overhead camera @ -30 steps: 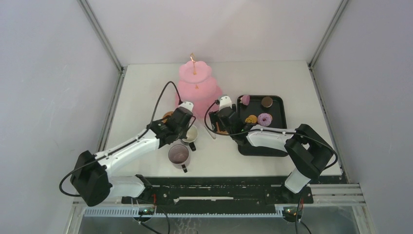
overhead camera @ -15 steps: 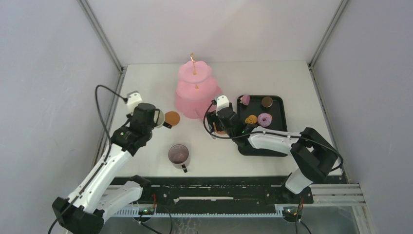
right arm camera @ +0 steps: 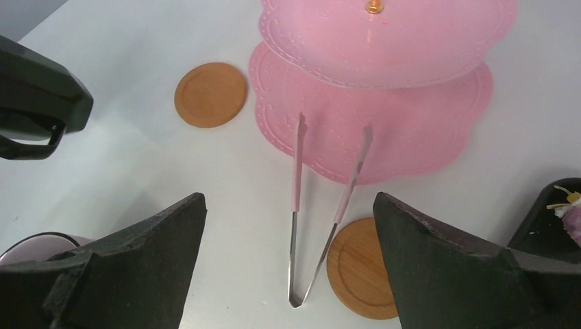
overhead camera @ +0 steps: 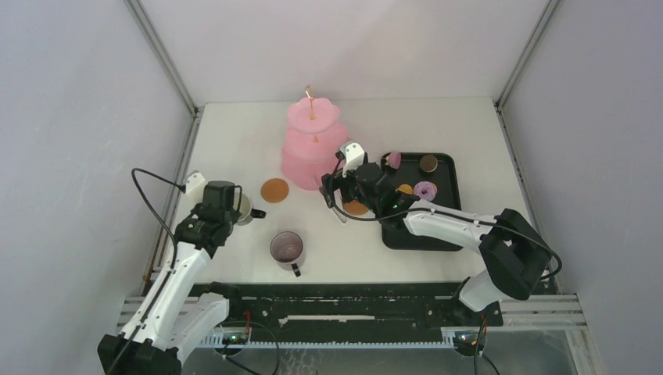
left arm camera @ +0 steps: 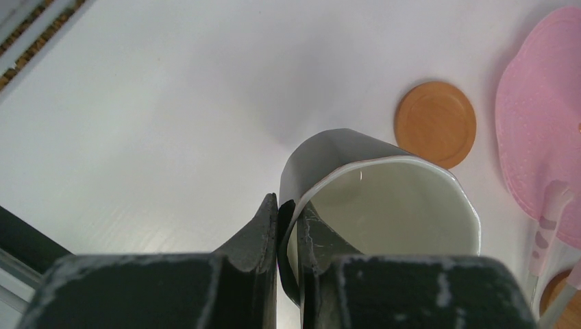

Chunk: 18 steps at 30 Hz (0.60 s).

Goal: Serve the afternoon tea

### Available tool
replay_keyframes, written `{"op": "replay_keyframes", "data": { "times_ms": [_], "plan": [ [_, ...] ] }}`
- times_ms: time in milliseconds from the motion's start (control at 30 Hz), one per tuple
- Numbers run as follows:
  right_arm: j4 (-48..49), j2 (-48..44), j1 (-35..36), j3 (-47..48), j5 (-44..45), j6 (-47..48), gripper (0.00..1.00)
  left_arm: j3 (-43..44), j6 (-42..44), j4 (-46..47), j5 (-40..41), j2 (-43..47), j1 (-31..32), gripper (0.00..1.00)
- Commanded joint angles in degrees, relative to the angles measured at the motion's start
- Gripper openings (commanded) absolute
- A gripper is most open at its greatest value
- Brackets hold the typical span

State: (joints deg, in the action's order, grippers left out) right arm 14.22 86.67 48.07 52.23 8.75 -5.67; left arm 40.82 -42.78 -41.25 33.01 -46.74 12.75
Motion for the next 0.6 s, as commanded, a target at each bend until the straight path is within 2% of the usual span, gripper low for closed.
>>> {"op": "replay_keyframes", "data": {
  "times_ms": [0,100,167,267,400,500,567],
  "plan": [
    [2.94,0.11,1.05,1.93,0.17,3.87,1.00,-0.70,-4.68,6.76,-3.47,1.09,-2.10,0.00],
    [2.14,0.52,3.79,3.69,6.16,10.98,0.95,-1.19,-4.87,7.03,-4.83,0.33,-2.81,0.00],
    [4.62,0.26,4.65,3.67,7.93,12.36,0.84,-1.35,-4.77,7.21,-5.88,-0.21,-3.26,0.00],
    [12.50,-0.57,2.96,1.10,5.66,8.23,0.74,-1.32,-4.47,7.46,-6.13,-0.98,-3.70,0.00],
    [4.71,1.38,0.22,5.24,1.02,-0.04,0.71,-1.27,-4.00,7.63,-6.96,-2.37,-4.35,0.00],
    [3.42,3.56,1.36,5.69,5.13,0.09,0.64,-1.46,-3.80,7.85,-7.84,-3.63,-5.02,0.00],
    [2.63,4.79,1.76,5.70,6.61,-0.51,0.63,-1.40,-3.36,8.27,-8.87,-4.51,-5.40,0.00]
  ]
}}
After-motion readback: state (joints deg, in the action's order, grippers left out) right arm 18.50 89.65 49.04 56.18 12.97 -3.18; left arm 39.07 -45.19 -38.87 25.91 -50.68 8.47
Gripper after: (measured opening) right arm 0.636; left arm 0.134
